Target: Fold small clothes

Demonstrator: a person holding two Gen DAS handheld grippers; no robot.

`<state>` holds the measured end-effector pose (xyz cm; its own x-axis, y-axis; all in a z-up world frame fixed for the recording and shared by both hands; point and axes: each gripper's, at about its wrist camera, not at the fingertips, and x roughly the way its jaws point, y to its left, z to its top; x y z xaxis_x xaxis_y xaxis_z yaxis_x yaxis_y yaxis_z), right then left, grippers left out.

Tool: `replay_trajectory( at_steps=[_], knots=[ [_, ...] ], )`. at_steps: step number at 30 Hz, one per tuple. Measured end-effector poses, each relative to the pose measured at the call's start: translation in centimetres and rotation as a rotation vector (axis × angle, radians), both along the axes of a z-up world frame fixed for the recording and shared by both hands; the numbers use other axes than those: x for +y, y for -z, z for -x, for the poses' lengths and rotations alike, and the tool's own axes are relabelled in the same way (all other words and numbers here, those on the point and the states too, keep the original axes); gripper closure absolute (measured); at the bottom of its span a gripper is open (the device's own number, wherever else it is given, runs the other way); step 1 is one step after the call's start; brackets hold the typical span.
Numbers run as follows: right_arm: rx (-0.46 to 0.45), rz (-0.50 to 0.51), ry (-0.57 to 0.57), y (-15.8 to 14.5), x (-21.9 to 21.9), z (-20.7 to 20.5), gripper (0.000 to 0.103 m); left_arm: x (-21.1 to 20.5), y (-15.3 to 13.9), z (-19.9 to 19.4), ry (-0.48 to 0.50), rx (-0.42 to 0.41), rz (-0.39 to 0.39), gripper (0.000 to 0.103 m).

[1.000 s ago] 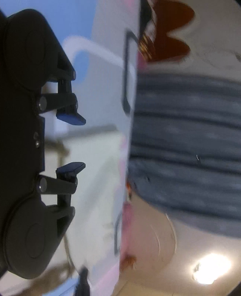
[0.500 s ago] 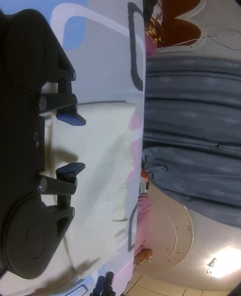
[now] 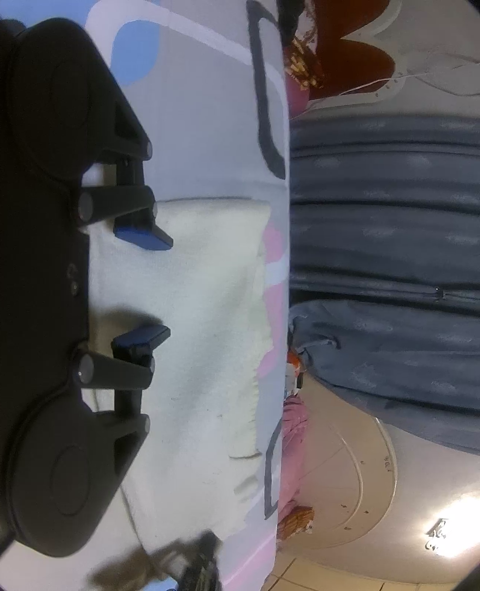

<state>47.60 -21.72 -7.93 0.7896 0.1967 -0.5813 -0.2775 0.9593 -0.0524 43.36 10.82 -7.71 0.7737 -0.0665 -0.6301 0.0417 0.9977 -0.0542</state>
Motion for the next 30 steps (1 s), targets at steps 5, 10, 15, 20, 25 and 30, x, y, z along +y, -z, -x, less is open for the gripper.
replay_trajectory(
  at_steps=[5,10,15,20,25,30],
  knots=[
    [-0.038,-0.045,0.093,0.1,-1.0,1.9,0.094,0.0,0.4,-0.2,-0.001,0.008,-0.017,0.056],
    [-0.019,-0.054,0.134,-0.1,-1.1,0.8,0.081,0.1,-0.4,-0.7,0.010,-0.006,-0.005,0.050],
    [-0.014,-0.188,0.049,-2.1,0.7,0.0,0.072,-2.2,-0.8,-3.9,0.085,-0.028,-0.005,0.034],
    [0.095,-0.320,-0.113,-1.2,5.9,-2.7,0.073,-0.3,0.5,-7.0,0.001,0.001,-0.032,0.030],
    [0.080,-0.206,0.045,0.0,4.7,-4.5,0.073,4.7,1.4,-6.9,-0.103,0.012,0.027,0.019],
    [0.044,-0.227,0.044,-1.2,3.9,-3.7,0.073,2.0,-1.0,-3.9,-0.122,-0.081,-0.053,0.032]
  ],
)
